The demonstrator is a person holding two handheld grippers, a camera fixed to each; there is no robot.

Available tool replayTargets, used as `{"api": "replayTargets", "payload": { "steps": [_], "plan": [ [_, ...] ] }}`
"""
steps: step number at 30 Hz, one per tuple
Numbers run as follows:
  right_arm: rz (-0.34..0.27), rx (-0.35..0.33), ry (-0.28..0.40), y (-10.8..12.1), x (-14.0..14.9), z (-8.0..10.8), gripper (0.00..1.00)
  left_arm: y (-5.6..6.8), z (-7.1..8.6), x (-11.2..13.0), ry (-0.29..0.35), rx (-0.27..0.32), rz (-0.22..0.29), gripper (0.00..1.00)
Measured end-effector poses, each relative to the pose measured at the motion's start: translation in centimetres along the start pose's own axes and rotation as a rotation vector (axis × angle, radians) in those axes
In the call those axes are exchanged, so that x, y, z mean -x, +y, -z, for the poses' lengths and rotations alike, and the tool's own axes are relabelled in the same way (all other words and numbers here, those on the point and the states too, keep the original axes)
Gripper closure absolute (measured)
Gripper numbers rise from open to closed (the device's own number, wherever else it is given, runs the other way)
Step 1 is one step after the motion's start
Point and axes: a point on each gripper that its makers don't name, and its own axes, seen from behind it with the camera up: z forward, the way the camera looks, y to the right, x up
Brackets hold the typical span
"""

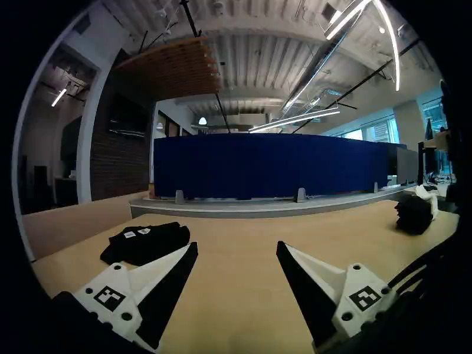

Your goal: Fold towel

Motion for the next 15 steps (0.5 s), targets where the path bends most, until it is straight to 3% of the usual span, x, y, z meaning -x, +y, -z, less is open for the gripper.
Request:
{"api": "replayTargets", "payload": {
  "steps": [6, 15],
  "plan": [
    [0.01, 0.012, 0.004, 0.8, 2.4, 0.2, 0.0, 0.0, 0.0, 0.0, 0.0, 0.0, 0.0, 0.01],
    [-0.036, 0.014, -0.003, 1.5, 6.5, 1.0, 0.0, 0.0, 0.1, 0.0, 0.0, 0.0, 0.0, 0.01]
  ]
}}
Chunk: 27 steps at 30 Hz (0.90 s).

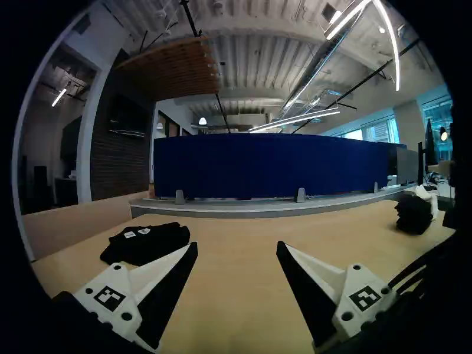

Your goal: Fold towel

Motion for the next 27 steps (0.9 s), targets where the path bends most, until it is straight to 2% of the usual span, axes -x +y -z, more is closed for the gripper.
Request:
{"api": "replayTargets", "payload": {
  "steps": [12, 27],
  "plan": [
    [-0.005, 0.02, -0.012, 0.1, 5.1, 0.3, 0.0, 0.1, 0.0, -0.1, 0.0, 0.0, 0.0, 0.01],
    [-0.079, 0.036, -0.036, 0.1, 8.3, -0.2, 0.0, 0.0, 0.0, -0.1, 0.0, 0.0, 0.0, 0.01]
  ]
}}
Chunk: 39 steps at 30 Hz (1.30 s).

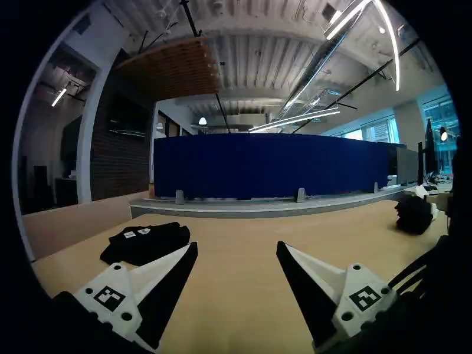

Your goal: Fold towel

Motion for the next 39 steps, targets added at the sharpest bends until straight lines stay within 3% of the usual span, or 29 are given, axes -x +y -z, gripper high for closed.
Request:
{"api": "replayTargets", "payload": {
  "steps": [15, 39],
  "plan": [
    [0.074, -0.004, 0.035, -0.83, -0.09, 0.64, 0.0, 0.01, -0.02, 0.06, 0.0, 0.0, 0.0, 0.01],
    [0.066, -0.024, 0.049, -0.74, -0.37, 0.96, 0.0, 0.05, 0.01, 0.12, 0.0, 0.0, 0.0, 0.01]
  ]
}}
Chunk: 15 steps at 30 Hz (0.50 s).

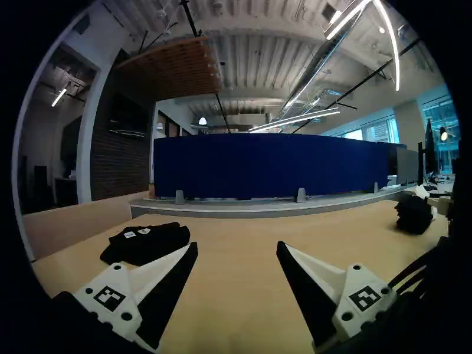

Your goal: Fold towel

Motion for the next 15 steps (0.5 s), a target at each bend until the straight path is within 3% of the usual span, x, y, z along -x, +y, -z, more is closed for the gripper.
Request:
{"api": "replayTargets", "payload": {
  "steps": [15],
  "plan": [
    [0.001, 0.0, 0.0, 0.06, 0.04, -0.06, 0.0, -0.03, -0.17, -0.01, 0.0, 0.0, 0.0, 0.01]
  ]
}}
